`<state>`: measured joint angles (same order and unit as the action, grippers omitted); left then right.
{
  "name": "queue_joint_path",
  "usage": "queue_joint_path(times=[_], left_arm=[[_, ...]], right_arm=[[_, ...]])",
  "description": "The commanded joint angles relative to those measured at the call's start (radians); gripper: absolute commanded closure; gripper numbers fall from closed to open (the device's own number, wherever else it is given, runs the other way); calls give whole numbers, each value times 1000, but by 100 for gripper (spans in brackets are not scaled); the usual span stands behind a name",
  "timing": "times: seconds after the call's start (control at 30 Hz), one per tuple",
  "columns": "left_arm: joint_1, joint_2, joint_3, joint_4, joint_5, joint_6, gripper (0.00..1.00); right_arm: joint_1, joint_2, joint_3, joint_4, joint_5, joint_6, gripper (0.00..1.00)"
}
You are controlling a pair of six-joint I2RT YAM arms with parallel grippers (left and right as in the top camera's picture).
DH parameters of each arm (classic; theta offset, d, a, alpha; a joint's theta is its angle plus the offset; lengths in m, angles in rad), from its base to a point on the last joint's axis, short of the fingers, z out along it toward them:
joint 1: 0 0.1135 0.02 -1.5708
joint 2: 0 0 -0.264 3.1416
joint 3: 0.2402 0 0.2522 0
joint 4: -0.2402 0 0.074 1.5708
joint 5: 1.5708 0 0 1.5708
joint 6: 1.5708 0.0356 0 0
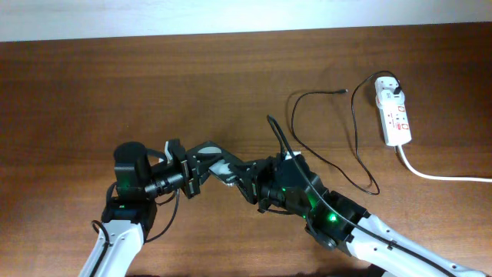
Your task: Plug charger to phone and switch on socket
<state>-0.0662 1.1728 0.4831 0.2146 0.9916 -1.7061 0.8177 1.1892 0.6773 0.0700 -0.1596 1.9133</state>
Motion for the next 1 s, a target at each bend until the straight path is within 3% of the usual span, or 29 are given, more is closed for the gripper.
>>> queue_joint_path(times=[0.0, 0.03, 0.1, 0.2, 0.3, 0.37, 0.43, 0.53, 0.67, 0.73, 0.83, 0.97], left_arm=[[3, 0, 15, 164, -84, -35, 100], [4, 0, 15, 204, -98, -30, 100], [37, 37, 15, 204, -72, 25, 100], [76, 171, 19, 257, 43, 35, 100], [76, 397, 144, 367, 263, 36, 100], [76, 495, 251, 402, 370, 35, 100], [76, 523, 313, 402, 401, 5, 100], [74, 523, 340, 401, 475, -10, 100], [75, 523, 340, 406, 581, 3, 100], [75, 523, 339, 406, 581, 44, 100], [75, 523, 339, 406, 581, 51, 100], [75, 523, 339, 406, 581, 55, 100]], right_arm=[[13, -3, -1, -122, -46, -13, 65], [13, -3, -1, -158, -46, -12, 60], [11, -3, -1, -256, -30, -25, 42], [11, -3, 0, -357, 125, -189, 25], [4, -64, 0, -526, 259, -313, 17], [-61, -147, 0, -670, 296, -419, 17], [-142, -223, 2, -804, 296, -485, 15], [-268, -343, 2, -986, 335, -535, 1], [-282, -332, 2, -1018, 478, -576, 1], [-282, -303, 30, -999, 455, -641, 7], [-311, -114, 303, -1157, 456, -658, 17], [-447, 213, 696, -1334, 436, -671, 20]])
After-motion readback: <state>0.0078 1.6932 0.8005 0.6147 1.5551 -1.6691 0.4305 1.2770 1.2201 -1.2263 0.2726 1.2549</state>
